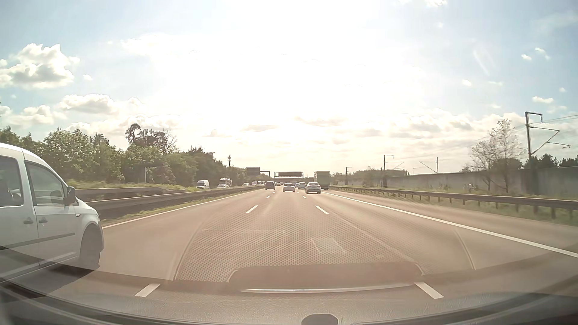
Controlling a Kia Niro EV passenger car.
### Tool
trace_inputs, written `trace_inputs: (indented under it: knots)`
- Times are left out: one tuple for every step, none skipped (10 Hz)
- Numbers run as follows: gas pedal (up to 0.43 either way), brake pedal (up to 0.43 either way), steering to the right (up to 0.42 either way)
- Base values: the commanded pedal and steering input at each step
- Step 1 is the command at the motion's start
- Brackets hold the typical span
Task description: Follow the waypoints while adhering to traffic rules and regulations
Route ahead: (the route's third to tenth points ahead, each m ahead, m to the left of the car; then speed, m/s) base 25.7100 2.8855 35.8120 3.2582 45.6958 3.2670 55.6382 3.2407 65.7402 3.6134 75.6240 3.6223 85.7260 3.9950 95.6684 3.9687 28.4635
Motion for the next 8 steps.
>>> trace_inputs:
  knots:
    - [0.26, 0.0, 0.002]
    - [0.287, 0.0, 0.001]
    - [0.311, 0.0, 0.001]
    - [0.311, 0.0, 0.001]
    - [0.311, 0.0, 0.001]
    - [0.311, 0.0, 0.001]
    - [0.311, 0.0, 0.001]
    - [0.311, 0.0, 0.001]
